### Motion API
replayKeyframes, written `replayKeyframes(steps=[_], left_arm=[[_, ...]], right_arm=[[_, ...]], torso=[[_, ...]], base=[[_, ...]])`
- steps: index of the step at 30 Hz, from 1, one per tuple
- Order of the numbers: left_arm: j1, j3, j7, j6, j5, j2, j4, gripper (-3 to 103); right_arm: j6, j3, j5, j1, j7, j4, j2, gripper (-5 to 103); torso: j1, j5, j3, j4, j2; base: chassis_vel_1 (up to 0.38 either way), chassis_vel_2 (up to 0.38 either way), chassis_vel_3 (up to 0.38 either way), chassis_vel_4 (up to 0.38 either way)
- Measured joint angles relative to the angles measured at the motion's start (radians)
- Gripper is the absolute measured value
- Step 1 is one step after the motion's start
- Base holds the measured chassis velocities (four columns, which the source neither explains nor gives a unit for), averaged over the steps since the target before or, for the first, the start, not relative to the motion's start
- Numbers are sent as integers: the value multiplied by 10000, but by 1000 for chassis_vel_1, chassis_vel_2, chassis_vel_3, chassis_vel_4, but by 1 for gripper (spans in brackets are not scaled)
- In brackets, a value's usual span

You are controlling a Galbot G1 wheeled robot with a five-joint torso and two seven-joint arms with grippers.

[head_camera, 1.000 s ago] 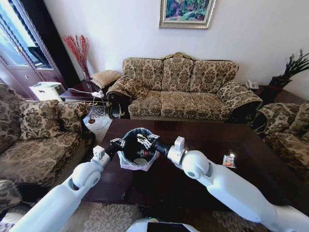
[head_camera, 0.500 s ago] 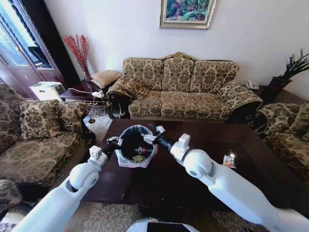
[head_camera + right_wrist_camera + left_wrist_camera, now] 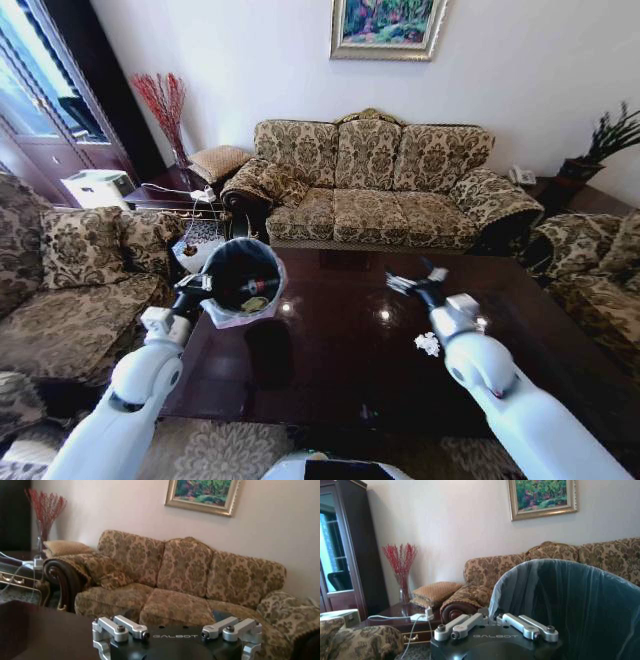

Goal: Move to the front of the table and place the trash on the table into the trash bin.

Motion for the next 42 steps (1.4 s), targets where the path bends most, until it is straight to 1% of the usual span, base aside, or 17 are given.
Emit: replayKeyframes(steps=[1, 4, 5, 8, 14, 20, 23, 26, 28, 30, 32, 34, 35, 36, 37, 39, 42], left_arm=[[0, 0, 0, 0, 0, 0, 0, 3], [125, 64, 40, -138, 156, -174, 18, 3], [125, 64, 40, -138, 156, -174, 18, 3], [92, 223, 134, -138, 259, -226, -68, 3], [210, 242, 158, -139, 294, -324, -223, 3], [474, 197, 210, -186, 348, -459, -401, 3], [560, 201, 235, -203, 399, -518, -471, 3], [608, 216, 241, -215, 443, -554, -507, 3], [705, 242, 246, -223, 497, -614, -567, 3], [727, 252, 250, -223, 509, -632, -584, 3], [770, 263, 261, -226, 530, -656, -636, 3], [776, 263, 263, -230, 534, -657, -647, 3], [796, 271, 276, -235, 540, -661, -680, 3], [813, 276, 280, -235, 541, -660, -701, 3], [813, 276, 280, -235, 541, -660, -701, 3], [843, 283, 282, -235, 543, -659, -716, 3], [887, 280, 279, -235, 554, -666, -722, 3]], right_arm=[[0, 0, 0, 0, 0, 0, 0, 100], [342, 477, -556, -648, -472, -76, 573, 100], [342, 477, -556, -648, -472, -76, 573, 100], [302, 304, -875, -633, -482, -82, 960, 100], [182, -167, -1038, -300, -311, -204, 1064, 100], [168, -552, -1067, 111, -228, -535, 1069, 100], [167, -707, -1121, 223, -222, -672, 1104, 100], [177, -802, -1172, 280, -221, -770, 1153, 100], [531, -1107, -1343, 383, -220, -1103, 1259, 100], [687, -1266, -1427, 405, -219, -1277, 1301, 100], [929, -1709, -1583, 411, -236, -1680, 1414, 100], [954, -1798, -1593, 410, -243, -1762, 1440, 100], [998, -2219, -1561, 413, -292, -2146, 1547, 100], [999, -2535, -1483, 460, -382, -2500, 1633, 100], [999, -2535, -1483, 460, -382, -2500, 1633, 100], [991, -2989, -1402, 671, -747, -3240, 1828, 100], [944, -3220, -1389, 889, -965, -3689, 1951, 100]], torso=[[0, 0, 0, 0, 0], [-2, 0, -1, 0, 1], [-2, 0, -1, 0, 1], [1, 1, 1, 2, 0], [2, -1, 2, 4, 0], [1, -1, 2, 6, 0], [2, -1, 3, -2, 0], [4, 3, 4, -3, -1], [3, -3, 3, -1, -1], [4, -4, 3, -1, -1], [3, 10, 3, 3, -1], [3, 9, 3, 3, -1], [2, 5, 2, 0, -1], [2, 8, 2, -2, -1], [2, 8, 2, -2, -1], [1, 6, 2, -5, -1], [1, -1, 2, 0, 0]], base=[[0, 0, 0, 0], [0, 0, 0, 0], [0, 0, 0, 0], [0, 0, 0, 0], [-25, -22, 31, 24], [-139, -165, 166, 158], [-235, -263, 231, 242], [-285, -287, 261, 251], [-312, -301, 315, 297], [-295, -304, 318, 302], [-256, -223, 238, 266], [-234, -203, 219, 236], [-171, -158, 124, 168], [-88, -158, 22, 73], [-88, -158, 22, 73], [-8, -44, 11, 36], [8, 45, -19, -14]])
